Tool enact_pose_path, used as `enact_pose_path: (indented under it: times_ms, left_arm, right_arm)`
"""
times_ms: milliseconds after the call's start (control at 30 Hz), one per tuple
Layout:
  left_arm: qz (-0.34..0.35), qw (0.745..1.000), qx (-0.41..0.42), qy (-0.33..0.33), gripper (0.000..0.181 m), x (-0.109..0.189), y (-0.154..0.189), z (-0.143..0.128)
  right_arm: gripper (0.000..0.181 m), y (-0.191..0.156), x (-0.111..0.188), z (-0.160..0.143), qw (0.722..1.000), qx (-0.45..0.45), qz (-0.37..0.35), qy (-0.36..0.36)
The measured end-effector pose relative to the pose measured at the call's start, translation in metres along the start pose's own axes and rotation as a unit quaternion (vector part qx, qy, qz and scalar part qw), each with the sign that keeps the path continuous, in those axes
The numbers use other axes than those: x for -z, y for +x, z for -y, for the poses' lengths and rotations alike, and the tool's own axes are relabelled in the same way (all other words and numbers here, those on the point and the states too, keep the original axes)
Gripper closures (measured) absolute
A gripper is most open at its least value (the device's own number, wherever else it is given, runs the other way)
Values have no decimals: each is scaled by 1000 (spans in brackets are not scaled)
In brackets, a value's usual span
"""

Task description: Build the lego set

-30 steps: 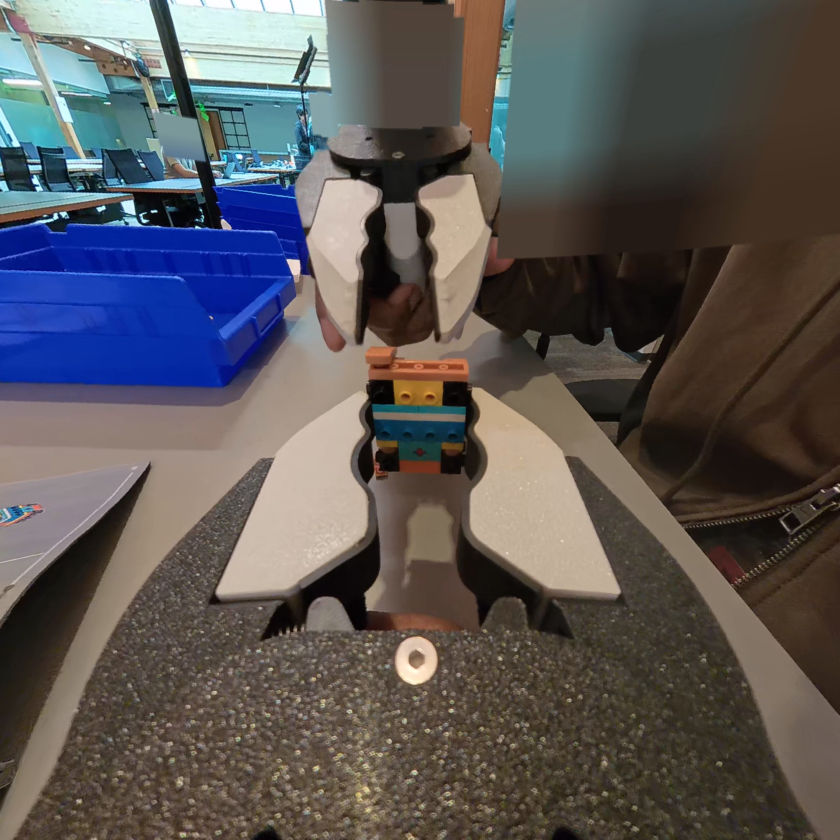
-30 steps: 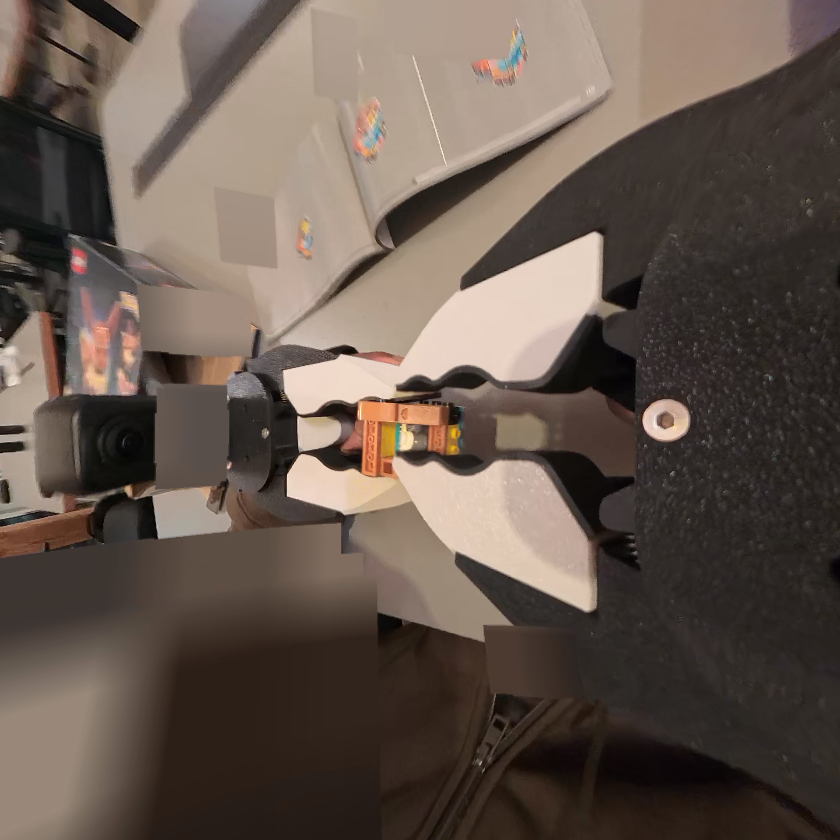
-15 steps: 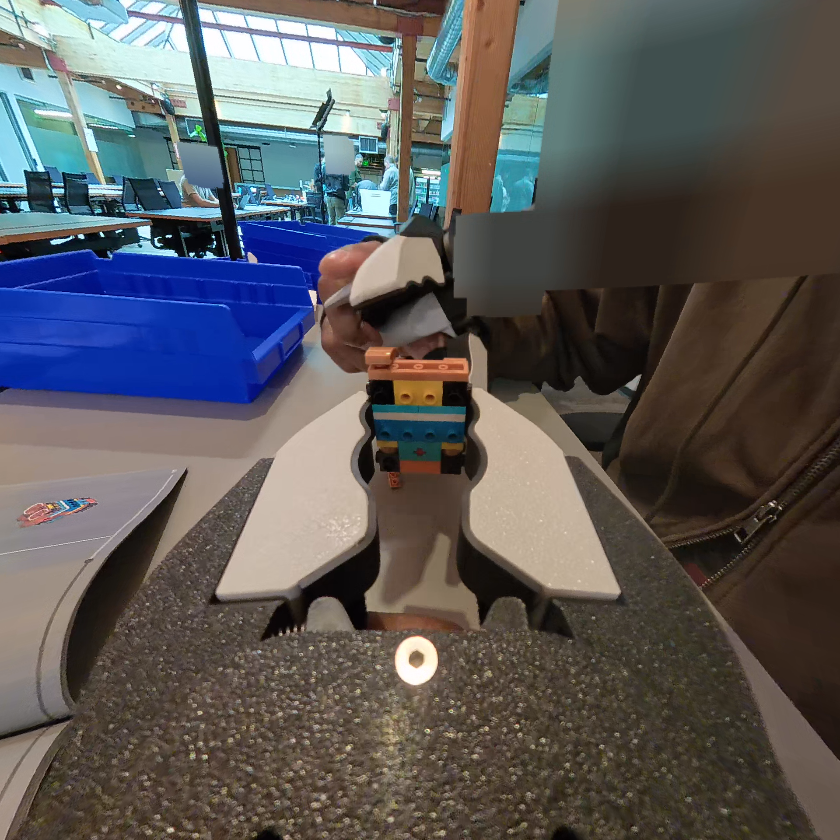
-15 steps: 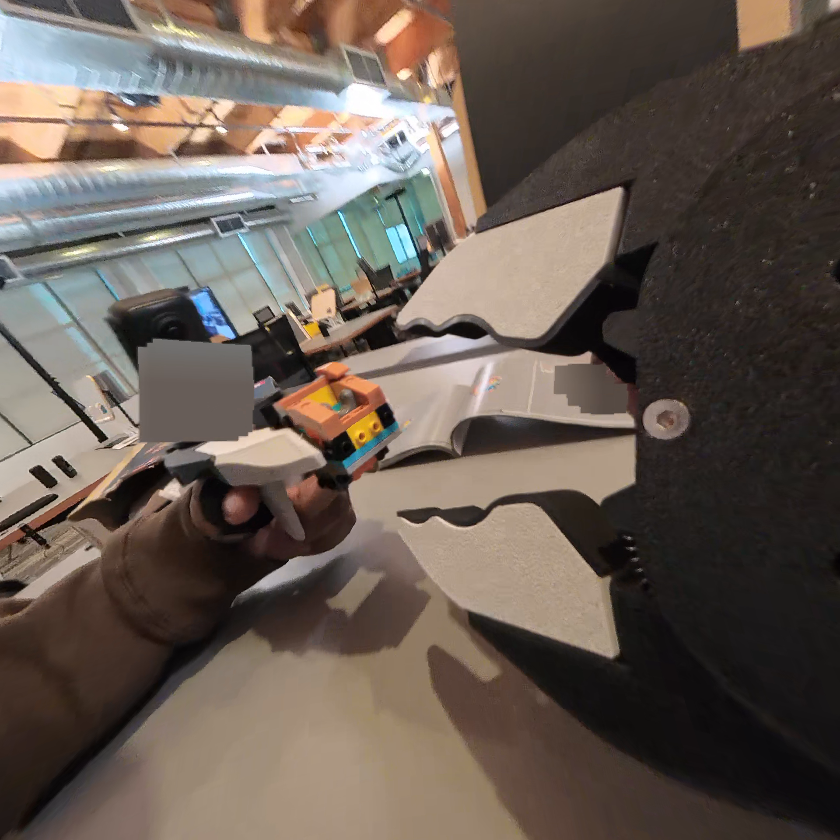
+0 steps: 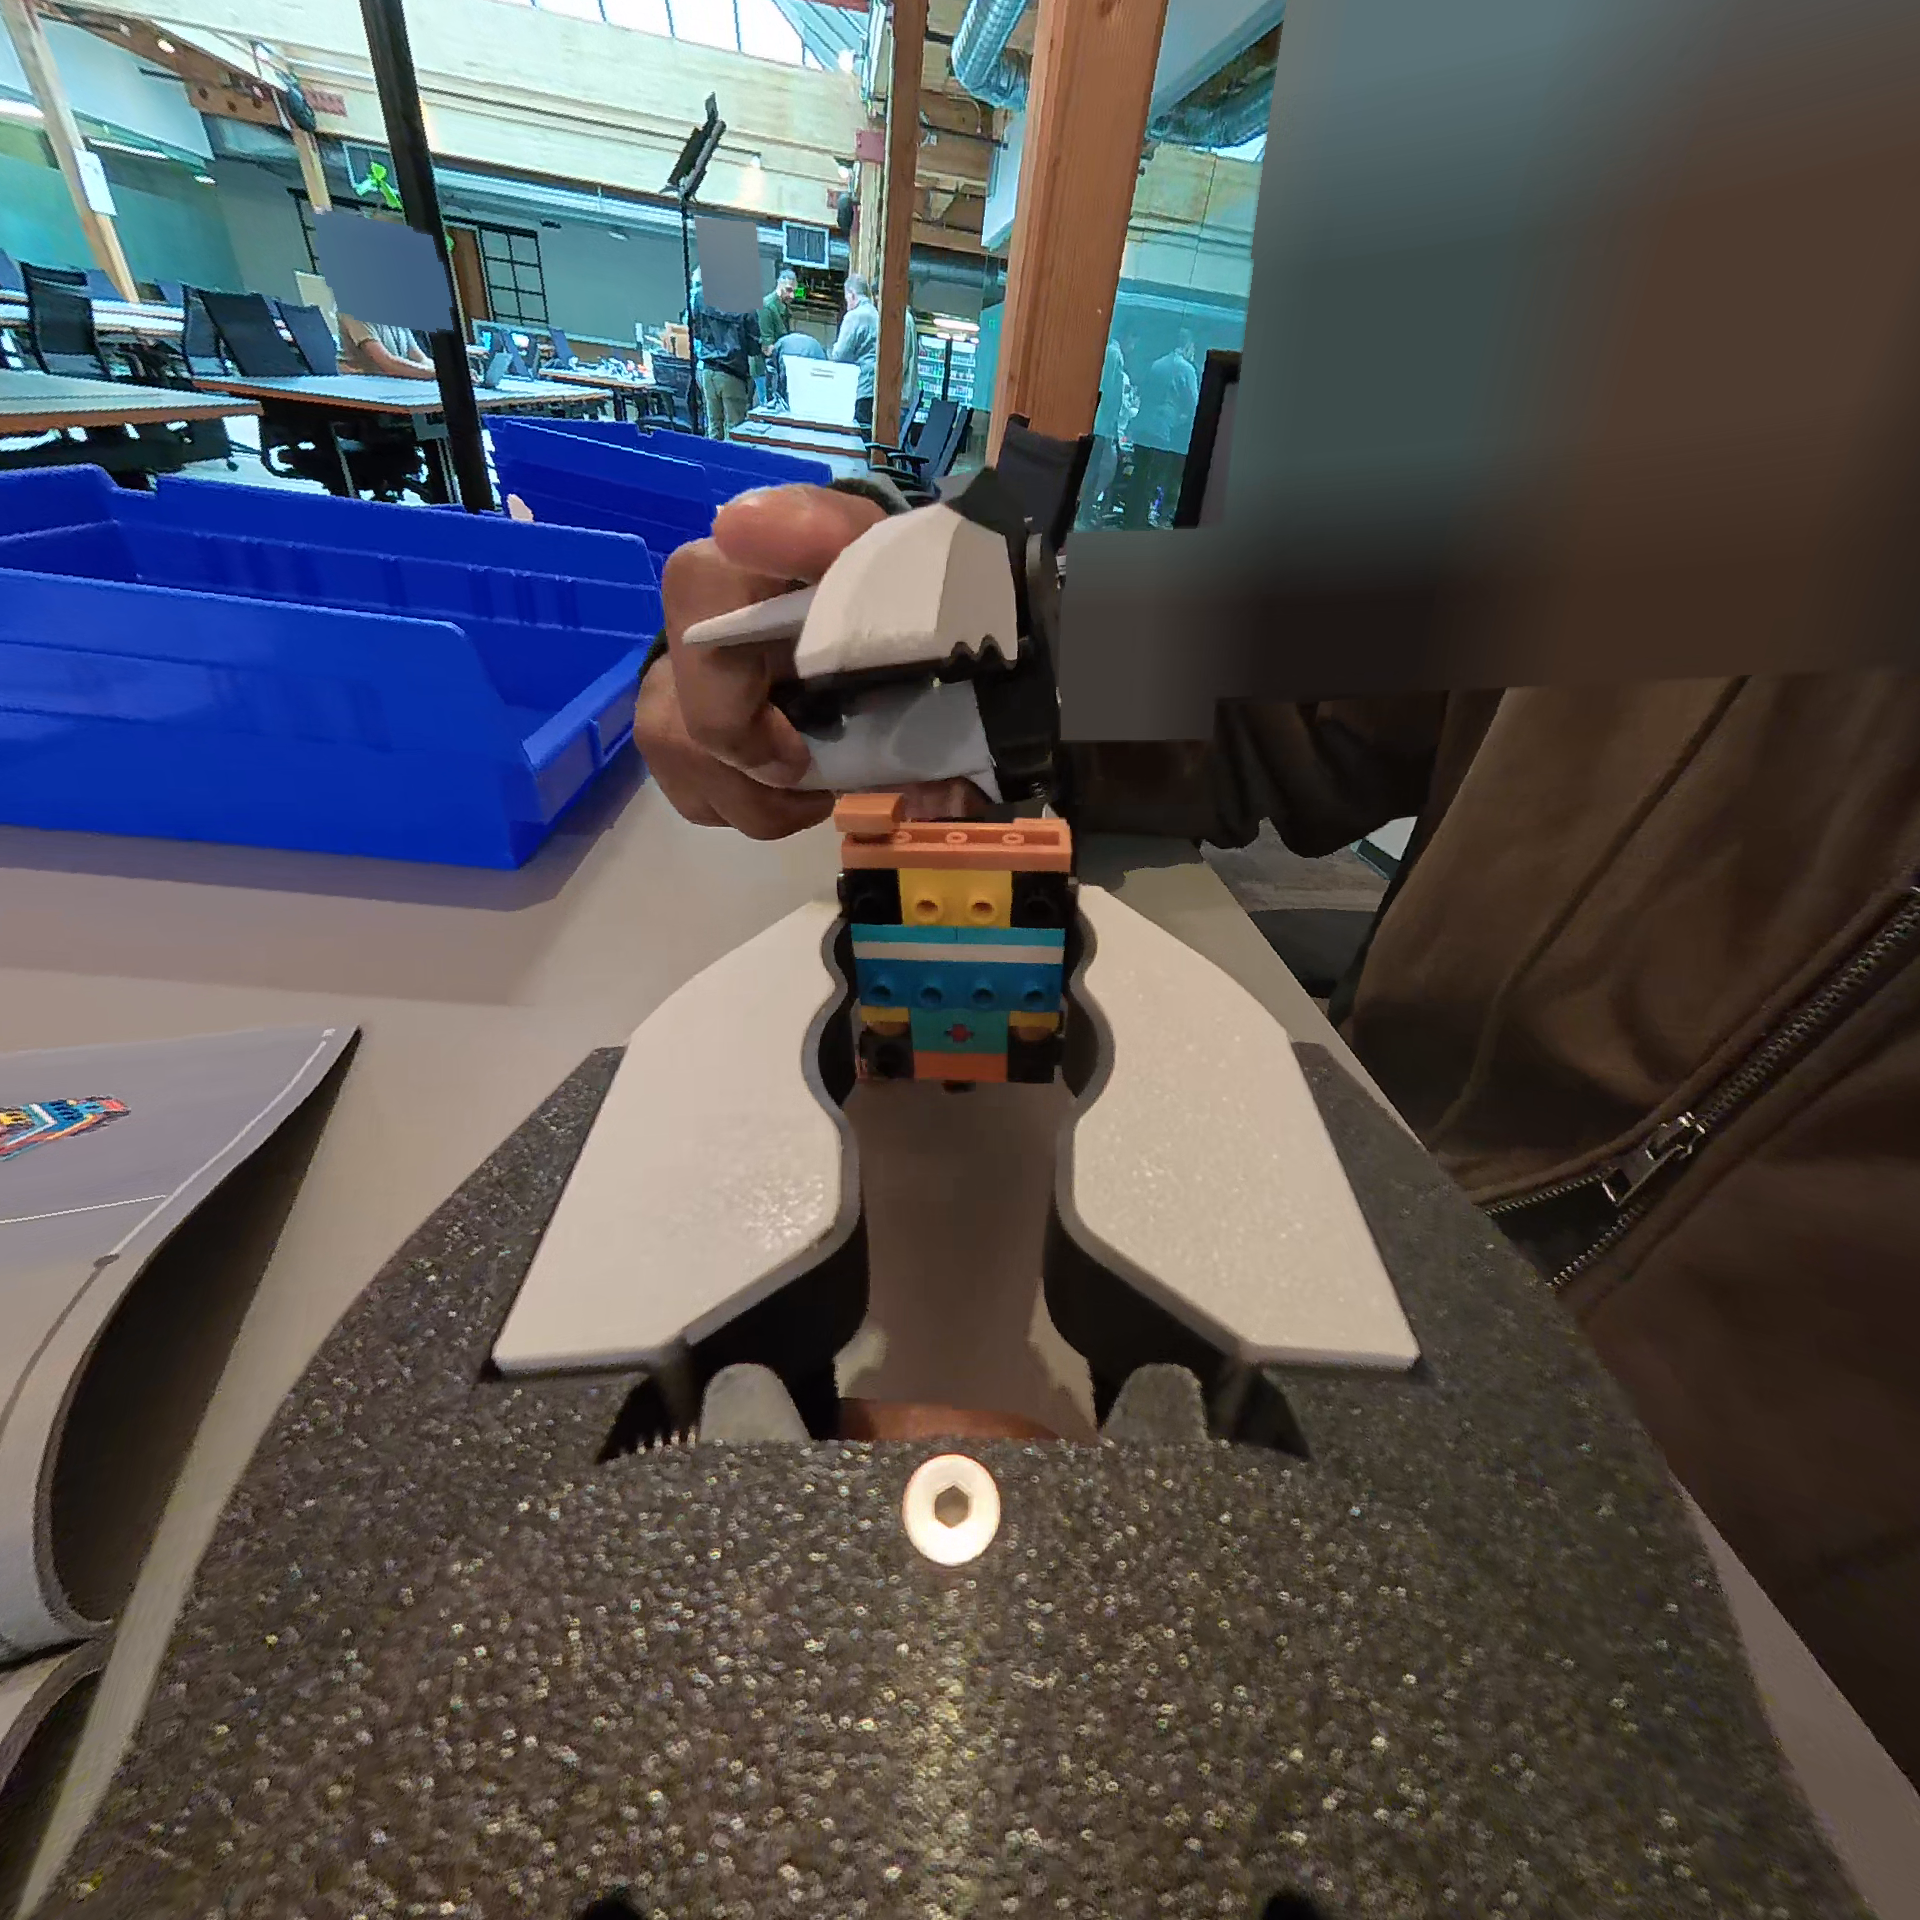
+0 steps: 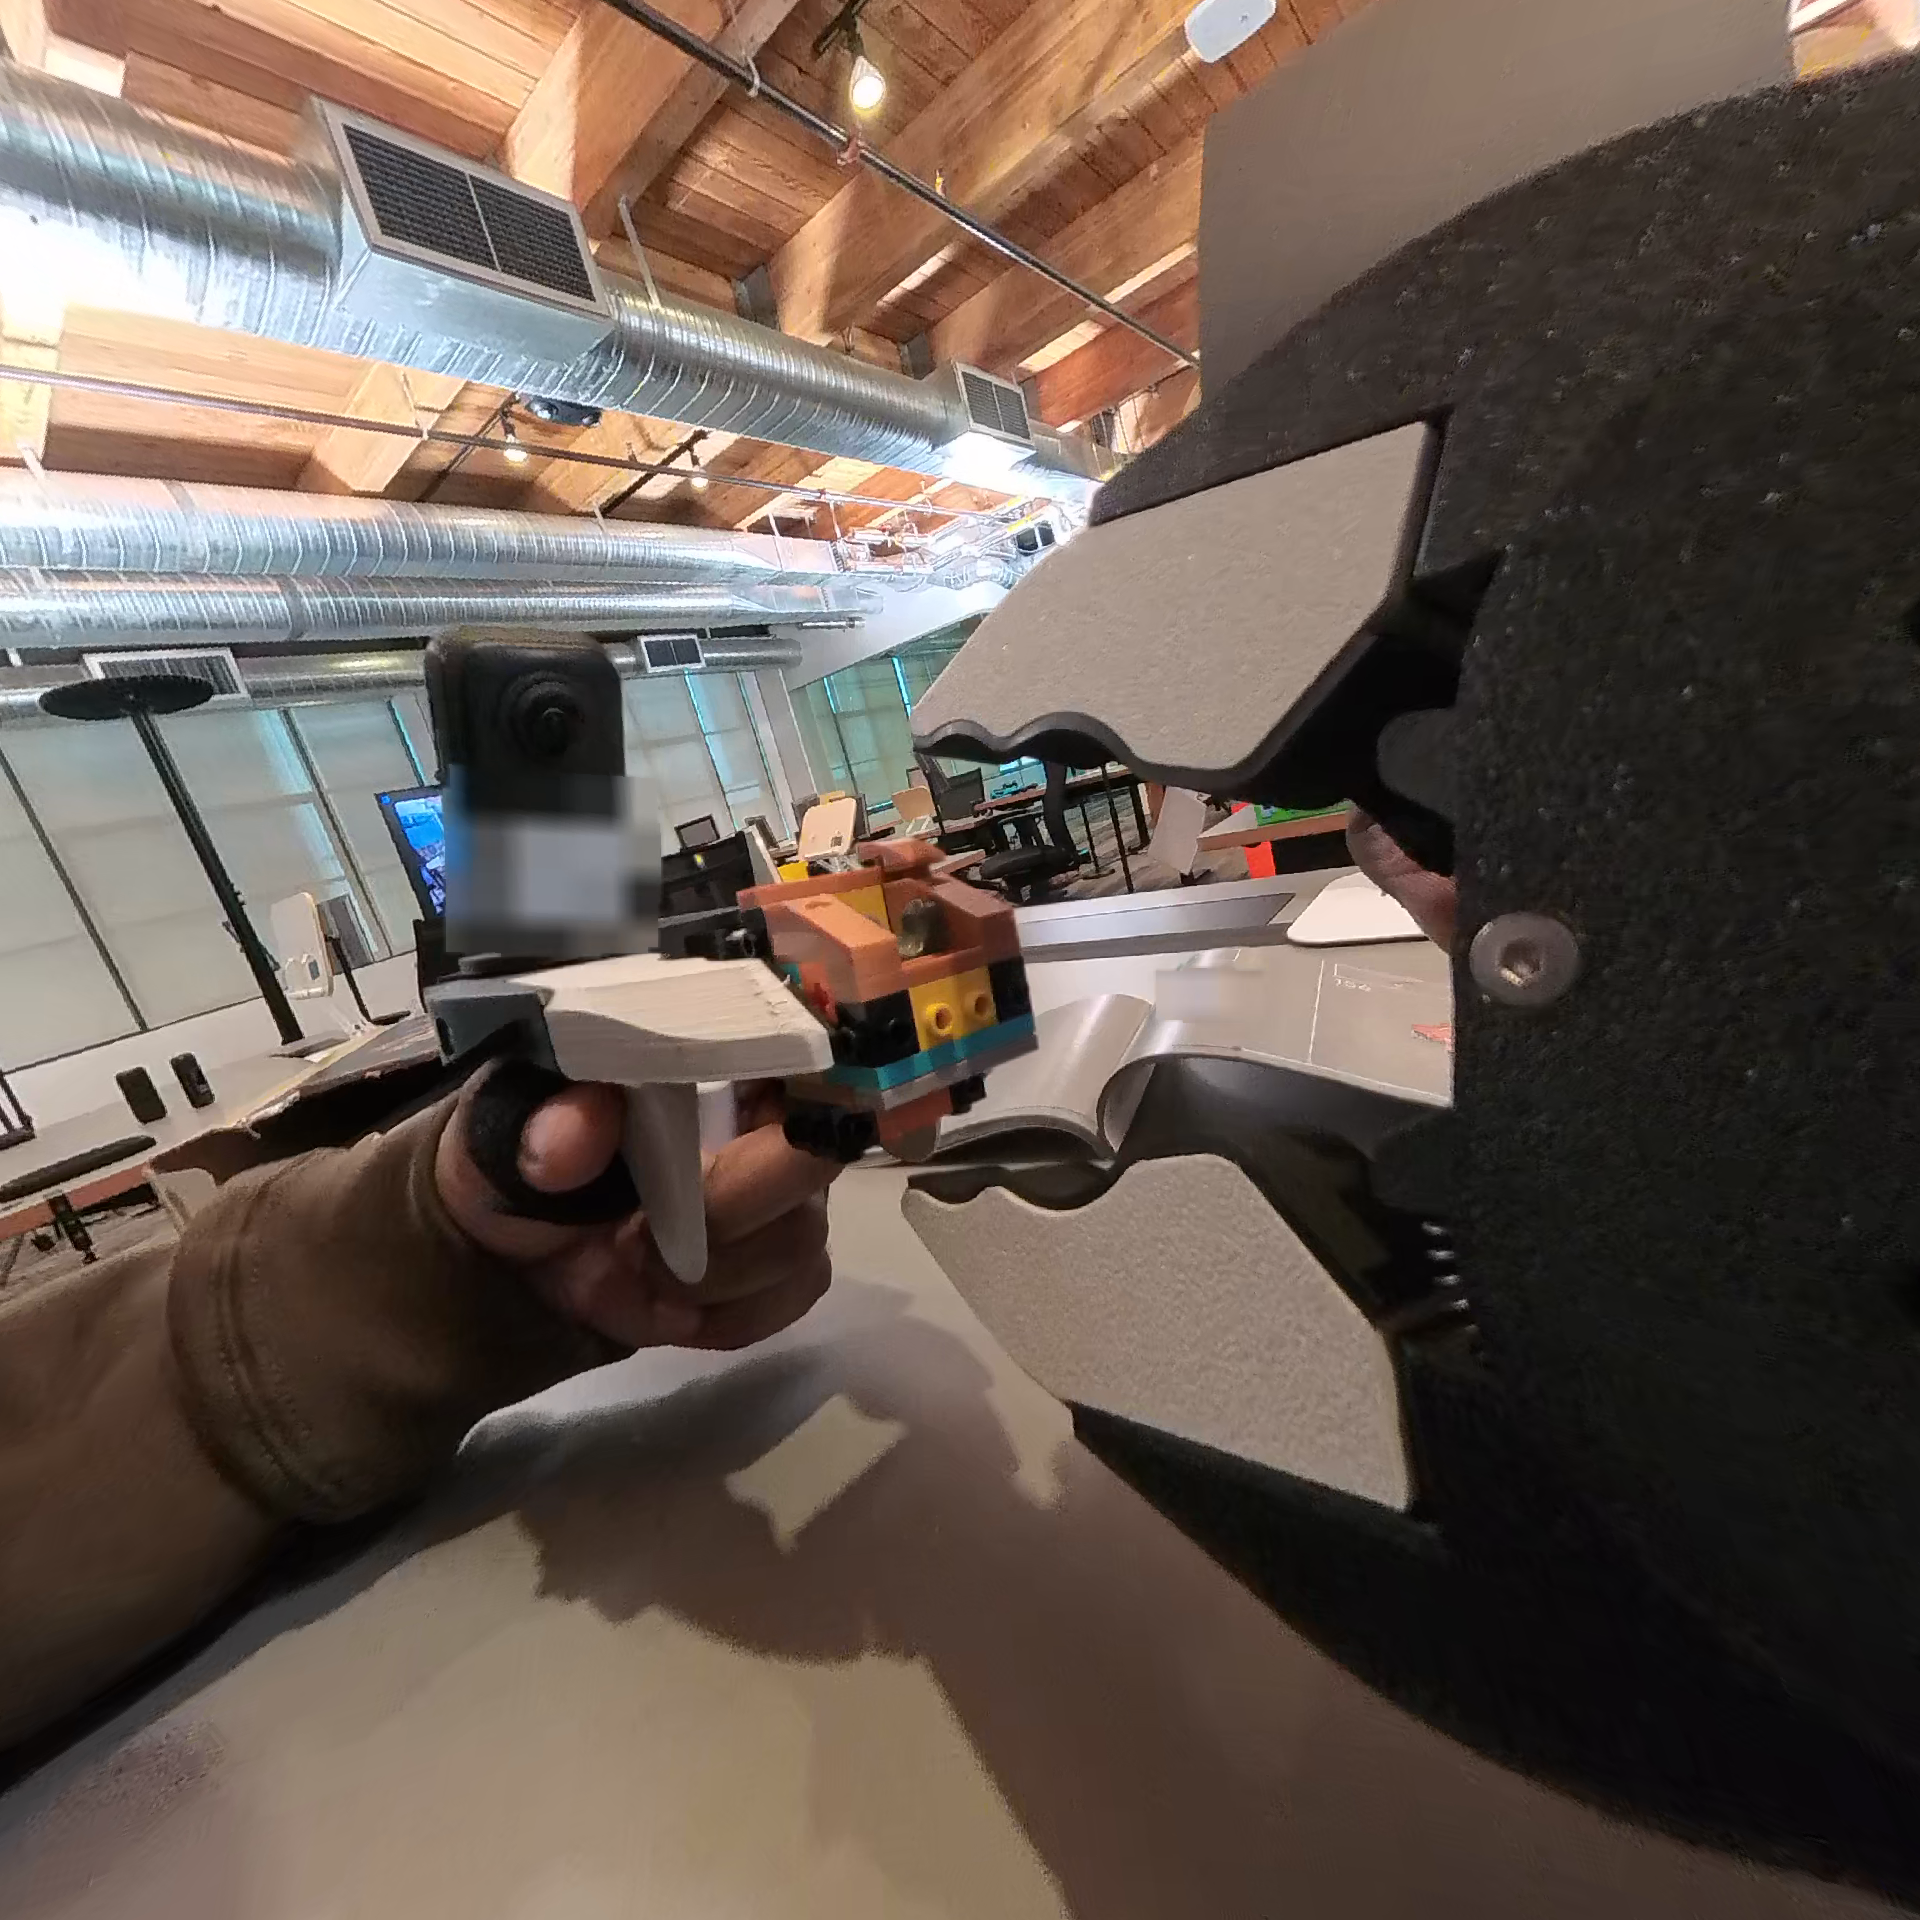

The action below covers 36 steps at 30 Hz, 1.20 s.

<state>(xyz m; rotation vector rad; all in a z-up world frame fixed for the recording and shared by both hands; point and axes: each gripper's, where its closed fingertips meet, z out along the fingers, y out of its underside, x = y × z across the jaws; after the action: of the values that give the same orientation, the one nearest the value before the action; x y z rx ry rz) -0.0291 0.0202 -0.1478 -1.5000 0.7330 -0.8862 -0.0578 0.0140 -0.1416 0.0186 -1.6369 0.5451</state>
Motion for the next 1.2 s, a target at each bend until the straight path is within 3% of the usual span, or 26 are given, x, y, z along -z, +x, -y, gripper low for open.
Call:
enact_pose_path:
  times_ms: [533,1200]
  left_arm:
    - [-17,1000,12,-21,144,-5,6,-8]
    - [-14,999,31,-6,144,-5,3,-7]
  right_arm:
    - [122,-14,-8,0,1000,18,11,-8]
    - [125,-13,-10,-5,999,26,-13,-34]
